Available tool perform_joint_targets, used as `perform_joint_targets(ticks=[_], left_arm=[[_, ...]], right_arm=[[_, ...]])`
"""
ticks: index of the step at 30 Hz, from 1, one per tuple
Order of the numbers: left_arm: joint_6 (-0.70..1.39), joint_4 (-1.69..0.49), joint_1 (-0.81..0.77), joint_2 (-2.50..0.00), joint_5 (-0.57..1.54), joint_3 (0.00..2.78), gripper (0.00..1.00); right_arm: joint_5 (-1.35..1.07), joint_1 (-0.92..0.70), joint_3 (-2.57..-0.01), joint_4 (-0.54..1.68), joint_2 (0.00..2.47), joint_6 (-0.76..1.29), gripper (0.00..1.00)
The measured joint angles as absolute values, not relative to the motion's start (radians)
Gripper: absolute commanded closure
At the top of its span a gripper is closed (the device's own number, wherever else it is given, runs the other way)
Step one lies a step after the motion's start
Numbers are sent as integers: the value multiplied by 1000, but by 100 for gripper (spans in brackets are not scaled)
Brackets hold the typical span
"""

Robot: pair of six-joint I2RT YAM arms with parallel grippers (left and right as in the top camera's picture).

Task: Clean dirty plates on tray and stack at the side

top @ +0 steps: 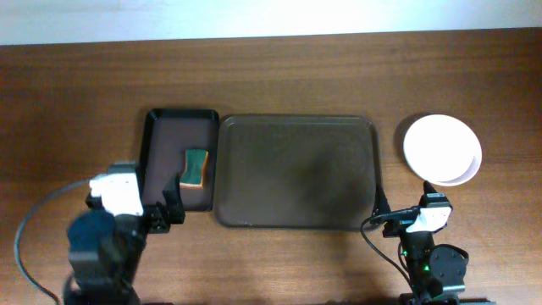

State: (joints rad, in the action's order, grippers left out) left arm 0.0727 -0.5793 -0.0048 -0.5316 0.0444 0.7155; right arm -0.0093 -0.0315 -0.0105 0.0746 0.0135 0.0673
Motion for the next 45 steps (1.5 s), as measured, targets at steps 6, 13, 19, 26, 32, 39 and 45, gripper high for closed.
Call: perform_joint_targets(ticks=[6, 13, 19, 26, 32, 39, 45], left_arm=[[72, -216, 2, -199, 41, 269, 0], [72, 124, 2, -15, -23, 23, 1], [72, -79, 2, -12, -36, 13, 1], [72, -80, 2, -12, -26, 13, 1], [72, -80, 2, -12, -26, 13, 1], [72, -80, 2, -12, -26, 13, 1], [72, -80, 2, -12, -26, 13, 1]], right_arm=[[-10, -31, -10, 74, 12, 67, 1], [-10, -31, -10, 74, 11, 67, 1], [-10, -31, -10, 74, 11, 67, 1], [-10, -31, -10, 74, 11, 67, 1], [-10, -31, -10, 74, 11, 67, 1], [-10, -31, -10, 74, 11, 67, 1], [-10, -31, -10, 74, 11, 66, 1]])
